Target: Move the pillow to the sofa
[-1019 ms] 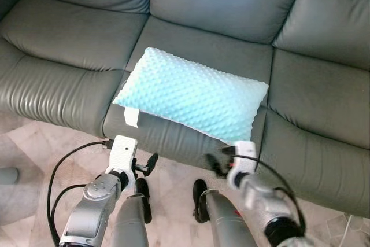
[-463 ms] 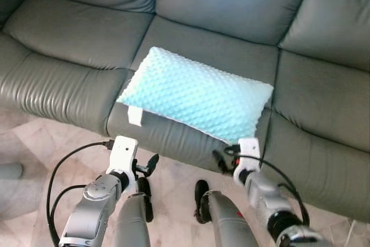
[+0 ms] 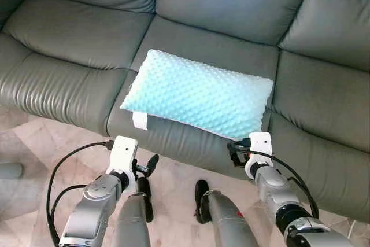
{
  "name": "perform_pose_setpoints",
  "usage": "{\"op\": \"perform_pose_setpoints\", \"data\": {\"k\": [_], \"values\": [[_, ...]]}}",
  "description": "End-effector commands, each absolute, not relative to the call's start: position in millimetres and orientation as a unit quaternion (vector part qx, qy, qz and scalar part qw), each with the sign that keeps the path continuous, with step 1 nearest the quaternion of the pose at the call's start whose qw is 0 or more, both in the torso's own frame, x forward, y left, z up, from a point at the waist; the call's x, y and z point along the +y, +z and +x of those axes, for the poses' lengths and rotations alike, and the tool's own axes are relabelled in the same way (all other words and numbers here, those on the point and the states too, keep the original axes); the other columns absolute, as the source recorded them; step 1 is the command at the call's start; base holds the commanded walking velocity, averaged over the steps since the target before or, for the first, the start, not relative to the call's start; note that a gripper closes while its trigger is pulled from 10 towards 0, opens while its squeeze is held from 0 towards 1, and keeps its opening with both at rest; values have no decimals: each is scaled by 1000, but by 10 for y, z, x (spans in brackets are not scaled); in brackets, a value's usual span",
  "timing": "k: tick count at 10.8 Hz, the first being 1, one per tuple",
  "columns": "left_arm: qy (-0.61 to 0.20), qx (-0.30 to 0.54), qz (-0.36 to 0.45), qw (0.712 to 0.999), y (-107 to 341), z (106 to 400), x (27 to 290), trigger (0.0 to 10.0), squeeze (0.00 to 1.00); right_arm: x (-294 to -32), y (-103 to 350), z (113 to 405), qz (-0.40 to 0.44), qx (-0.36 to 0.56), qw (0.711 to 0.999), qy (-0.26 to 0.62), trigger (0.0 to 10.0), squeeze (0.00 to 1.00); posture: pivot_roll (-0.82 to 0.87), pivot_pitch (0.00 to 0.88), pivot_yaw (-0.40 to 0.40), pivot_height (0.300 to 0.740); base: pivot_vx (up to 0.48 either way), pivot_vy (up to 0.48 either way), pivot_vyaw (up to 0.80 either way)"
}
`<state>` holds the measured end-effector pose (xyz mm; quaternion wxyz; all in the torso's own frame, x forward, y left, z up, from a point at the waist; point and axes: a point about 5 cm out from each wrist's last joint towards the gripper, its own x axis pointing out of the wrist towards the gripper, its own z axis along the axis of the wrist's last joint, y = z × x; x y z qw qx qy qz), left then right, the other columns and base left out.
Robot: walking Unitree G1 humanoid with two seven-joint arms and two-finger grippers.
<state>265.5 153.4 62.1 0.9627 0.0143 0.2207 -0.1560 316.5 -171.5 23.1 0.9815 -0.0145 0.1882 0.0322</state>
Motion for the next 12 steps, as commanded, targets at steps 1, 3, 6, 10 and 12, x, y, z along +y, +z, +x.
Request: {"op": "perform_pose_setpoints", "data": {"k": [1, 3, 6, 10, 12], "values": [[-152, 240, 14, 959, 543, 2573, 1551, 10000, 0, -1767, 86, 3040, -10, 216, 976, 19, 10000, 0, -33, 461, 22, 740, 0, 0, 0], [-152, 239, 14, 959, 539, 2579, 1555, 10000, 0, -1660, 93, 3043, -1, 207, 977, 47, 10000, 0, -38, 455, 17, 740, 0, 0, 0], [-150, 227, 10, 962, 573, 2640, 1549, 10000, 0, -1528, 148, 2987, 30, 156, 984, 84, 10000, 0, -66, 428, 3, 740, 0, 0, 0], [-163, 203, 15, 965, 719, 2568, 1687, 10000, 0, -1418, 634, 2523, 35, 73, 993, 83, 10000, 0, -113, 365, -18, 740, 0, 0, 0], [-197, 182, 0, 963, 787, 2557, 1683, 10000, 0, -1403, 858, 2481, 16, 42, 995, 84, 10000, 0, -124, 329, -23, 740, 0, 0, 0]]}}
